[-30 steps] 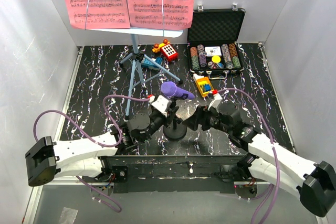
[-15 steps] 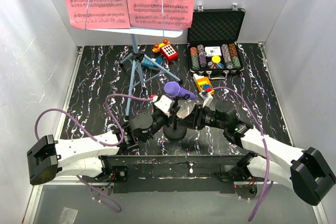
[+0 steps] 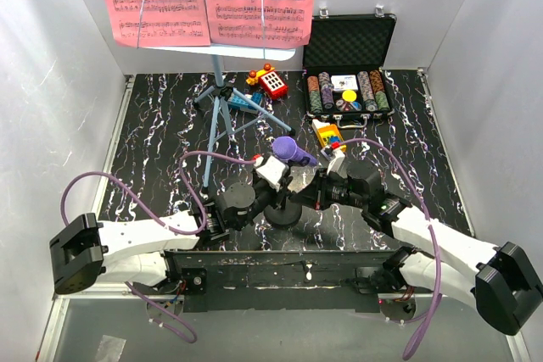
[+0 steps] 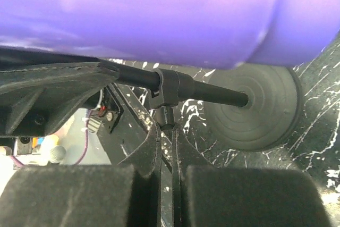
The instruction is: Pack up the instrument practice props
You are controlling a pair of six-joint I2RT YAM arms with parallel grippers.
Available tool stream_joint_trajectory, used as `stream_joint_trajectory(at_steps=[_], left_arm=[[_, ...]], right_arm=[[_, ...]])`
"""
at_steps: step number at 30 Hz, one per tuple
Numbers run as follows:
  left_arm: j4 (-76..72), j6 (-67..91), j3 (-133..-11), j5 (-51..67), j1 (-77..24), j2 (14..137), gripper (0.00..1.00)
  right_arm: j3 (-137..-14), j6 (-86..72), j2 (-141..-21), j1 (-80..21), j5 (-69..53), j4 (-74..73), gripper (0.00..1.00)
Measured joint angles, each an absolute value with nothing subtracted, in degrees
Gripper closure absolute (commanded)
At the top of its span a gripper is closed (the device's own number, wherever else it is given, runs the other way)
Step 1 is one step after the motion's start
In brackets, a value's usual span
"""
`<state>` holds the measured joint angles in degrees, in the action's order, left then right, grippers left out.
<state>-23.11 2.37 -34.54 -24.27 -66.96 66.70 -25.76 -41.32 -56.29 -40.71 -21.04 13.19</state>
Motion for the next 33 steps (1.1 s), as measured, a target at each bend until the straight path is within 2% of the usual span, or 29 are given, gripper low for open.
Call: stream_joint_trajectory(at_steps=[5, 10, 14, 18, 22, 25, 29, 33], left_arm=[[-23.11, 2.66, -34.54, -24.25, -67.33, 67.7, 1.0], [-23.51, 3.36, -34.52, -24.05, -67.66, 68.6, 1.0], [-24.43, 3.73, -34.0, -24.01, -67.85, 69.14, 1.0], [-25.65, 4.16, -33.06, -24.03, -67.85, 69.54, 1.0], [-27.2, 4.71, -31.99, -24.08, -67.85, 70.63, 1.0], [-28.25, 5.19, -31.14, -24.18, -67.85, 70.94, 0.88], [-29.1, 6.24, -29.34, -23.88, -67.85, 69.52, 0.61], [-27.81, 7.9, -26.79, -23.59, -67.85, 66.37, 0.48]], right_arm=[[-27.18, -36.42, -54.78, -41.56, -18.96, 8.8, 0.98], [-28.03, -33.52, -52.82, -42.09, -17.04, 4.91, 0.68], [-28.75, -31.9, -49.93, -41.91, -14.76, 1.72, 0.49], [-30.02, -30.81, -47.11, -41.6, -13.21, -1.23, 0.41], [-30.33, -30.13, -44.45, -41.6, -12.67, -4.69, 0.39], [-30.33, -29.78, -42.15, -41.58, -12.08, -7.18, 0.39], [-30.33, -29.47, -39.29, -41.6, -11.4, -10.24, 0.38], [-30.5, -28.95, -37.43, -41.6, -10.28, -12.75, 0.38]])
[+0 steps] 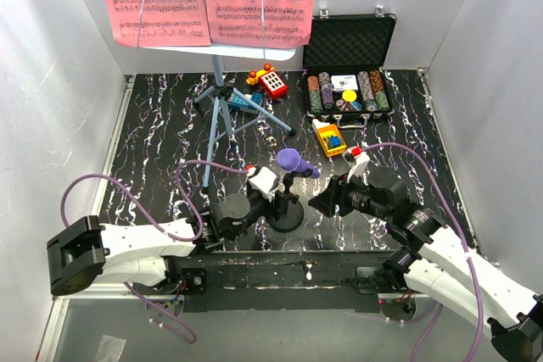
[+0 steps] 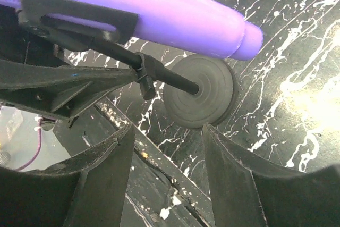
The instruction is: Pack up the instrument practice props
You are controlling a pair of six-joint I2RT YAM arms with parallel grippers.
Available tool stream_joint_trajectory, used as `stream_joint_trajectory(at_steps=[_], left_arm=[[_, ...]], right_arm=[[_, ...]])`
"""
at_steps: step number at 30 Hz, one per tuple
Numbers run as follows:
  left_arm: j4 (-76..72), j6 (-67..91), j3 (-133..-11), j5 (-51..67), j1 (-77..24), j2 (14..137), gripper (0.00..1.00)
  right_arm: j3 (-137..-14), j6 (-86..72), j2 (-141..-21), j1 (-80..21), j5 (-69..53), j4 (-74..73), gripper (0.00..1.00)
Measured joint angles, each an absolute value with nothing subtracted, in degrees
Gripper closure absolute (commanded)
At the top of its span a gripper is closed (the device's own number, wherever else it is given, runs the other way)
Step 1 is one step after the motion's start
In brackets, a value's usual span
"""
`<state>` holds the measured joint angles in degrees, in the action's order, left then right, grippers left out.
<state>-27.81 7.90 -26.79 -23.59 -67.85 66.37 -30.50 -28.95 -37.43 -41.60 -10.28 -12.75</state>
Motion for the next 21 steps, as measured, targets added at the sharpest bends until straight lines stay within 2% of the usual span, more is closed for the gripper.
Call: stream_joint_trajectory(at_steps=[10, 16, 21], left_arm=[[-22.06, 9.63, -24.6, -22.68, -67.85, 58.46, 0.35], [-22.76, 10.41, -22.72, -21.67, -67.85, 50.15, 0.34], [-23.16, 9.74, -24.18, -20.29, -67.85, 50.26, 0.34]], right_arm=[[-31.62, -28.21, -35.97, -41.6, -8.69, -15.88, 0.38], [-31.99, -28.03, -34.79, -41.58, -7.81, -17.19, 0.37], [-32.58, -27.59, -34.52, -41.58, -7.2, -17.76, 0.37]])
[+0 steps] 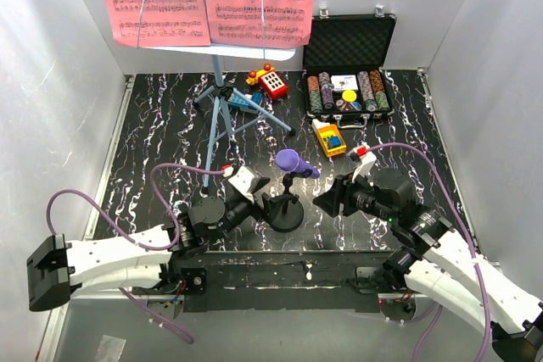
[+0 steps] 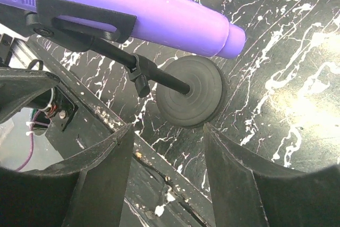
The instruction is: Pack up the instrument practice props
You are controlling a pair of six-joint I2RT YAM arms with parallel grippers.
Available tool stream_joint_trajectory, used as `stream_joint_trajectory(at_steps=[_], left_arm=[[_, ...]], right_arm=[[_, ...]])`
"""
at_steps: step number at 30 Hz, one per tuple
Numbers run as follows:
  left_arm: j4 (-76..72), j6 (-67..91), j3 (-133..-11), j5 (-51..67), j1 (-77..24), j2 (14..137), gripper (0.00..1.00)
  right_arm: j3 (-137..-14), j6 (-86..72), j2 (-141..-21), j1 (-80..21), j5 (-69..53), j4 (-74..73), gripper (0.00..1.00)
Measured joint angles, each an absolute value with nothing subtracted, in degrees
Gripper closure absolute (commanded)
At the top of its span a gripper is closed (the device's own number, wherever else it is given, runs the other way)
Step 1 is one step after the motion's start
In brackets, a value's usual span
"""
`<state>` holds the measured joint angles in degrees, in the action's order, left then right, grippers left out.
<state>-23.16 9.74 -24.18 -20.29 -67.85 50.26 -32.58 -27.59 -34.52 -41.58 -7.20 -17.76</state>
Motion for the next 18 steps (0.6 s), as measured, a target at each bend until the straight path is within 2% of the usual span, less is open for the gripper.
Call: stream_joint_trajectory(at_steps=[10, 14, 18], left_arm=[[-25.63, 6.81, -28.27, -18.61, -67.9, 58.46, 0.34], [-26.72, 5.76, -29.34, -18.63, -67.9, 59.88, 0.41], [-28.38, 4.49, -30.3, -18.65, -67.9, 60.86, 0.54]], right_arm=[[-32.58, -26.94, -34.04, -41.58, -6.96, -18.83, 0.37], [-32.58, -26.81, -33.85, -41.58, -6.74, -19.53, 0.37], [-32.58, -26.76, -33.85, -41.6, -6.74, -19.62, 0.37]])
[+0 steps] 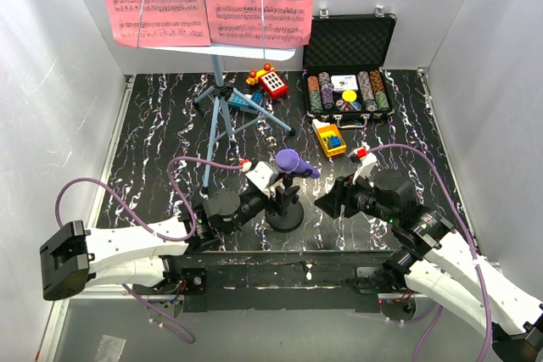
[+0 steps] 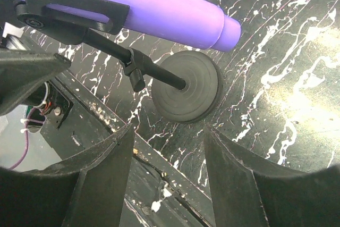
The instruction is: Pack up the instrument practice props
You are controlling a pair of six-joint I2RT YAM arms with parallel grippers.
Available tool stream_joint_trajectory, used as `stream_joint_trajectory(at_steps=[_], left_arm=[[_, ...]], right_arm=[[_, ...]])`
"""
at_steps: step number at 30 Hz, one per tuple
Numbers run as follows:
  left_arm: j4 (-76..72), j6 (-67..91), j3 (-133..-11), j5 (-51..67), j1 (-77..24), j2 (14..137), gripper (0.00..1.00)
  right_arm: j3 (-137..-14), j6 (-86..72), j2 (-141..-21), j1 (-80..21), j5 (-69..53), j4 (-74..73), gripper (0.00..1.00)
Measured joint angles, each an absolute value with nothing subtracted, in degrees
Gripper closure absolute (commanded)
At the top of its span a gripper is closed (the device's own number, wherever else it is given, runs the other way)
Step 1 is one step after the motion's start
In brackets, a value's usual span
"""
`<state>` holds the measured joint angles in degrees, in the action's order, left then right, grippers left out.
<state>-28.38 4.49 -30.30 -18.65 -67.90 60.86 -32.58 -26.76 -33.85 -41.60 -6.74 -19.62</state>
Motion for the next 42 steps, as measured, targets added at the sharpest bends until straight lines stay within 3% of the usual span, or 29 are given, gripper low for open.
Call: stream_joint_trajectory(at_steps=[4, 10, 12, 42], left_arm=[[-28.8, 3.36, -31.22, -18.79, -67.9, 61.58, 0.74], [-29.47, 1.91, -31.62, -19.4, -67.9, 62.89, 0.9], [-30.13, 1.69, -31.68, -19.44, -67.9, 63.51, 1.0], [-38.65, 7.51, -23.14, -22.02, -67.9, 66.81, 1.0]], right_arm=[[-32.58, -26.76, -33.85, -41.58, -6.74, -19.62, 0.37], [-32.58, -26.76, -33.85, -41.58, -6.74, -19.64, 0.37], [-32.58, -26.76, -33.82, -41.58, -6.74, -19.64, 0.37], [-34.96, -23.05, -35.62, -41.6, -6.35, -20.82, 0.36]])
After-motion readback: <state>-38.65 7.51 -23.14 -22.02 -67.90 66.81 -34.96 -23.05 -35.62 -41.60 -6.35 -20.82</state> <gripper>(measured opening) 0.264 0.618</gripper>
